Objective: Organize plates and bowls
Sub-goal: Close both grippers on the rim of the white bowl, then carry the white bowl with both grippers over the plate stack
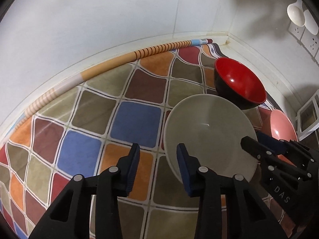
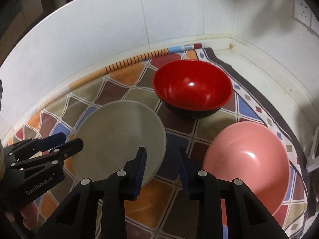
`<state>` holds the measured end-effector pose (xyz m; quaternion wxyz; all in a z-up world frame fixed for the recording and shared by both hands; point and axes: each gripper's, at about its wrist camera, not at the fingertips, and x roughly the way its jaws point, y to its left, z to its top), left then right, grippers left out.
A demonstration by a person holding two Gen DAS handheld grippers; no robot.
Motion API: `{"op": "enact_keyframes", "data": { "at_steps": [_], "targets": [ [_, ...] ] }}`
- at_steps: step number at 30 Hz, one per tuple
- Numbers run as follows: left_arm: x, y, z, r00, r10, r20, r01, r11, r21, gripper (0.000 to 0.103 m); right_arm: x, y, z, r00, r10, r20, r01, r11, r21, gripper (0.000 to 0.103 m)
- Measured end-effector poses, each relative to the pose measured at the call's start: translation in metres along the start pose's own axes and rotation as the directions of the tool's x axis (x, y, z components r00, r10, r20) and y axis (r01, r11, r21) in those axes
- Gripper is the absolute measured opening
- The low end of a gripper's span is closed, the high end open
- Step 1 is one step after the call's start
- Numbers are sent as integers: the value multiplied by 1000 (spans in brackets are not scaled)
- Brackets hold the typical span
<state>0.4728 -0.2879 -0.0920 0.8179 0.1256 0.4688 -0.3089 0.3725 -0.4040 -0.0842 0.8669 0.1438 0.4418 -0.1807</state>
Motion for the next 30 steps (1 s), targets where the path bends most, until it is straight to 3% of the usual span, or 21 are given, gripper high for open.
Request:
{"op": "enact_keyframes", "data": {
  "at_steps": [9, 17, 30],
  "targets": [
    [18, -3, 8, 999, -29, -40, 29, 1000, -6, 12, 15, 6, 0, 999, 2, -40, -2, 1000, -23, 19],
    [9, -1, 6, 1000, -5, -23, 5, 1000, -13, 12, 14, 6, 2, 999, -5, -33, 5, 1000, -14, 15],
    [-59, 17, -22, 999, 23, 49, -20, 998, -55, 12, -24, 27, -3, 998, 58, 1, -58, 998, -6, 15]
  ]
}}
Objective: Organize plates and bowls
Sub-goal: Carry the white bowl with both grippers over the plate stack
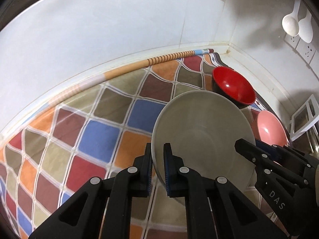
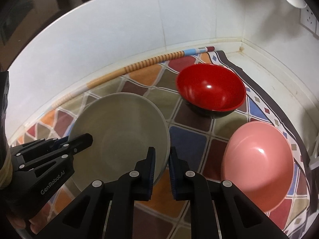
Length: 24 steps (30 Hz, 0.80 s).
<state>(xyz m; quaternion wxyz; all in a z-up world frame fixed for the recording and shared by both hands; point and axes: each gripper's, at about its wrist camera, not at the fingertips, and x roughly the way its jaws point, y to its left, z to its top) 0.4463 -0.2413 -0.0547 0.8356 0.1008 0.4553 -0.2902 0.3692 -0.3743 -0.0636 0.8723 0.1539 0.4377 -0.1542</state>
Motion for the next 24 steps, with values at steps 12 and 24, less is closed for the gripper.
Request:
{"op": "enact_keyframes", "data": {
  "at_steps": [12, 24],
  "targets": [
    [-62, 18, -60, 999, 31, 36, -29, 997, -73, 12, -38, 33, -40, 997, 81, -6, -81, 995, -61, 15],
    [-77, 8, -123, 999, -3, -38, 0, 997, -77, 13, -64, 47, -93, 992, 105, -64, -110, 990, -86, 15]
  ]
}}
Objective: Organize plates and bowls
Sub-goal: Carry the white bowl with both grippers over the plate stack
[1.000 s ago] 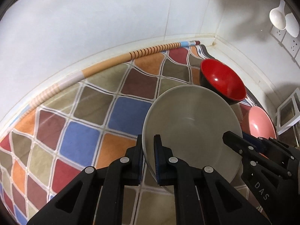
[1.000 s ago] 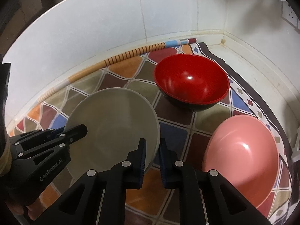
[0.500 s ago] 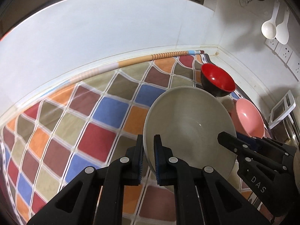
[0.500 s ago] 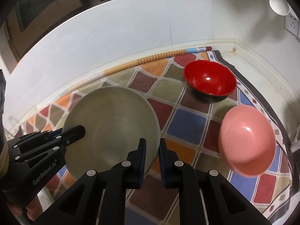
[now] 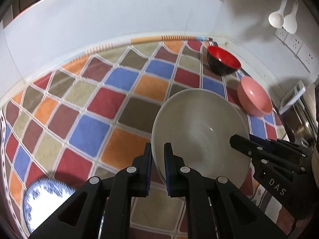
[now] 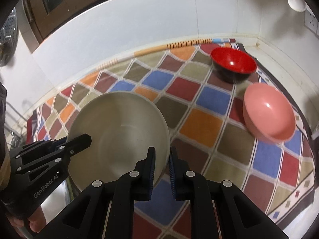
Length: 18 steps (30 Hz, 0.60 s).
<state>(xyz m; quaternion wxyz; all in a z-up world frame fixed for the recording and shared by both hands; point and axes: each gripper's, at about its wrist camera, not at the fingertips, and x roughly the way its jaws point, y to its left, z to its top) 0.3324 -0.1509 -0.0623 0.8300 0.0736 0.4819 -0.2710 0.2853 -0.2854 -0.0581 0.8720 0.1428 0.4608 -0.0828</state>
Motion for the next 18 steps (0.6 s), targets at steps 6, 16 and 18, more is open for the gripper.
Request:
{"op": "enact_keyframes", "data": {
  "at_steps": [6, 16, 18],
  "targets": [
    [0, -4, -22, 999, -21, -35, 20, 1000, -4, 13, -5, -3, -24, 999, -14, -40, 15, 1000, 13, 15],
    [0, -8, -43, 997, -35, -75, 36, 999, 5, 13, -11, -2, -51, 996, -27, -84, 28, 999, 19, 15],
    [2, -8, -46, 996, -39, -83, 39, 999, 3, 13, -11, -2, -55, 995, -30, -93, 32, 999, 18, 15]
  ]
}}
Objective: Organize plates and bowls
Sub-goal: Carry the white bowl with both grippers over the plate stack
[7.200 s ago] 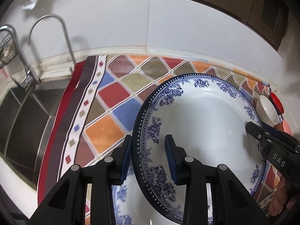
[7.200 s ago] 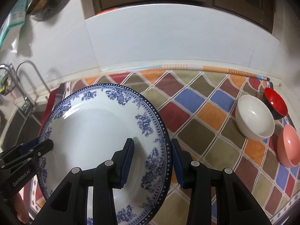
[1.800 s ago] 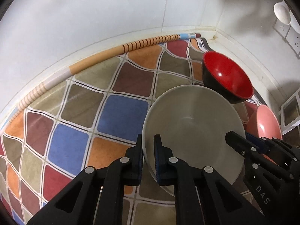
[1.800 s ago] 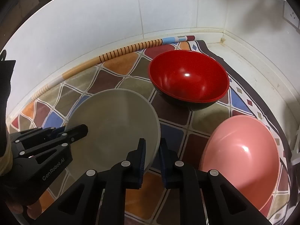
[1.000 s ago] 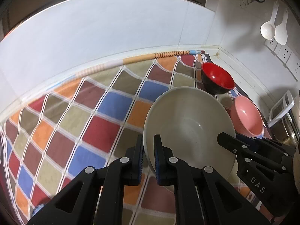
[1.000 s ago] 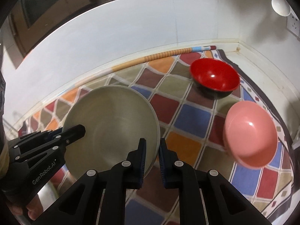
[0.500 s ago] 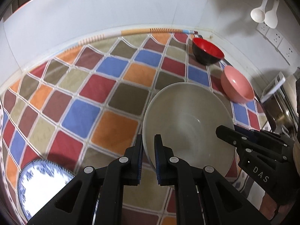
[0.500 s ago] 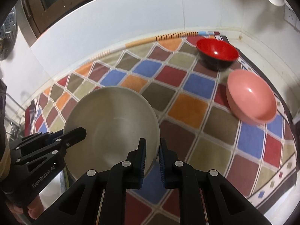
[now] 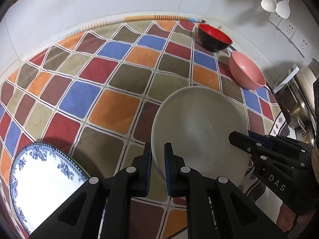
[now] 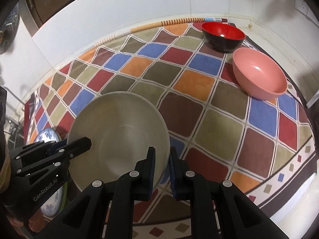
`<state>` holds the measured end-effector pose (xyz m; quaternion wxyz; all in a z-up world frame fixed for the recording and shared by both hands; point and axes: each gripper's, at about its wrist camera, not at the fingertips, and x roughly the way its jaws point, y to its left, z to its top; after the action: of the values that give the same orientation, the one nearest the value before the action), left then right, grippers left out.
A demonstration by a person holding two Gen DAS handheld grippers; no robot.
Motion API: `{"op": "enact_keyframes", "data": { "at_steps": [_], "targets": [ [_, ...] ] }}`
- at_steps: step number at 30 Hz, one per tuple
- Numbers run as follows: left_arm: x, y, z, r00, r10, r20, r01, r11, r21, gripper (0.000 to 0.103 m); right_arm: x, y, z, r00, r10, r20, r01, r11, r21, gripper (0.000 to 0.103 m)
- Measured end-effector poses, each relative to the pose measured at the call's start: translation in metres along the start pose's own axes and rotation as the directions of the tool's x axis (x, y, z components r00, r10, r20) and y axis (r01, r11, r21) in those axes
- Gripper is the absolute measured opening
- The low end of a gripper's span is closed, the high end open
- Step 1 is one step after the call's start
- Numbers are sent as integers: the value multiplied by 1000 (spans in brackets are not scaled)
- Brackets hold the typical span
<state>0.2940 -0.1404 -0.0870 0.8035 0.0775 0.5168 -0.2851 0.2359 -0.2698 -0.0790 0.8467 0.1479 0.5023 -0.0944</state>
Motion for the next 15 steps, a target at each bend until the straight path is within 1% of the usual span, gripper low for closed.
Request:
{"op": "enact_keyframes", "data": {
  "at_steps": [10, 15],
  "targets": [
    [8, 3, -6, 999, -10, -32, 9, 1000, -12, 13, 4, 0, -9, 1000, -11, -28, 11, 1000, 2, 15],
    [9, 2, -6, 999, -16, -32, 15, 1000, -15, 13, 8, -1, -10, 999, -13, -38, 13, 1000, 4, 15]
  ]
}}
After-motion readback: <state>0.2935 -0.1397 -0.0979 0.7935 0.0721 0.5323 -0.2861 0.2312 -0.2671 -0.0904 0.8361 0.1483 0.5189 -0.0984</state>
